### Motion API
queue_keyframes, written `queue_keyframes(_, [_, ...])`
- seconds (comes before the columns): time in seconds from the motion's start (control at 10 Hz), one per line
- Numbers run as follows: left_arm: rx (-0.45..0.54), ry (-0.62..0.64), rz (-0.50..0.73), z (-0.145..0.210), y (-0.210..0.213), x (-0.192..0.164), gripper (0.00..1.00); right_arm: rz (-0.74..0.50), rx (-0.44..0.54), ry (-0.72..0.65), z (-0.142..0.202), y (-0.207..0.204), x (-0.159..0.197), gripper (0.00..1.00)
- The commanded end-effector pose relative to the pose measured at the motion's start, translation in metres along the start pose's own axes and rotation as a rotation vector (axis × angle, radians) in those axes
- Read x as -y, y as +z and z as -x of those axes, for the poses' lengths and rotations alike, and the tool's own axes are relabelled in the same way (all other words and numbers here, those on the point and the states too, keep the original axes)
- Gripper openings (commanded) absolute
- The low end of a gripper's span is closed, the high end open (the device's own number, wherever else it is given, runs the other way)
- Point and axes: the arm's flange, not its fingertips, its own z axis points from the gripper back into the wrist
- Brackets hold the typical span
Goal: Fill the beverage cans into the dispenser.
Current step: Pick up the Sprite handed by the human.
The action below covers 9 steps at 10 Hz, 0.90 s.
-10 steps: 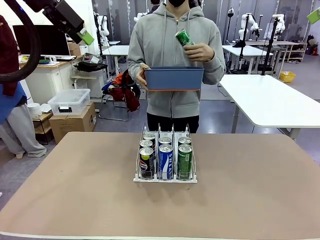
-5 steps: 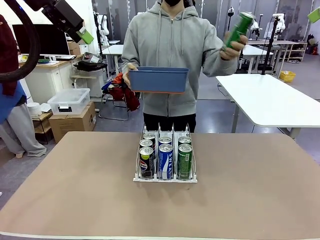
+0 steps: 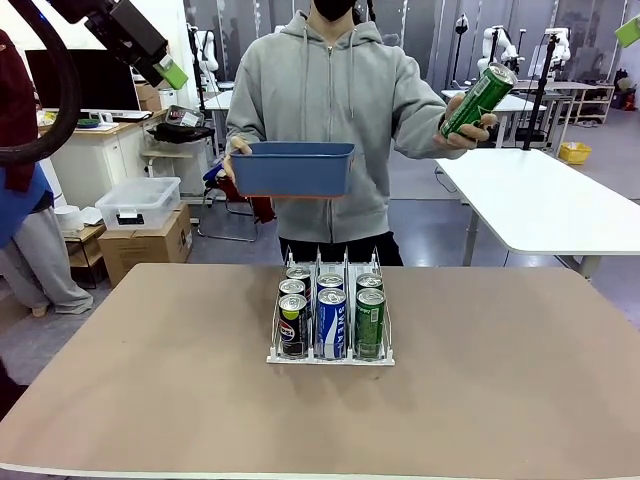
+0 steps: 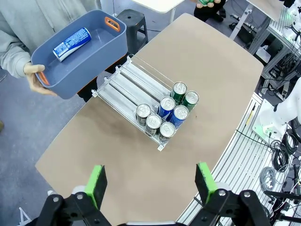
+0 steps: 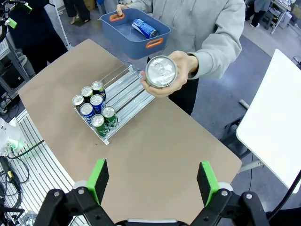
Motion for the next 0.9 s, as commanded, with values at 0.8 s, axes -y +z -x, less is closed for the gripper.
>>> queue_keyframes(0.8, [-0.001,0.002,0.016,0.0018,0.0013,-0.0018,1.0,-0.007,-0.002,-0.001,0.0008,-0.0004,-0.0005,1.0])
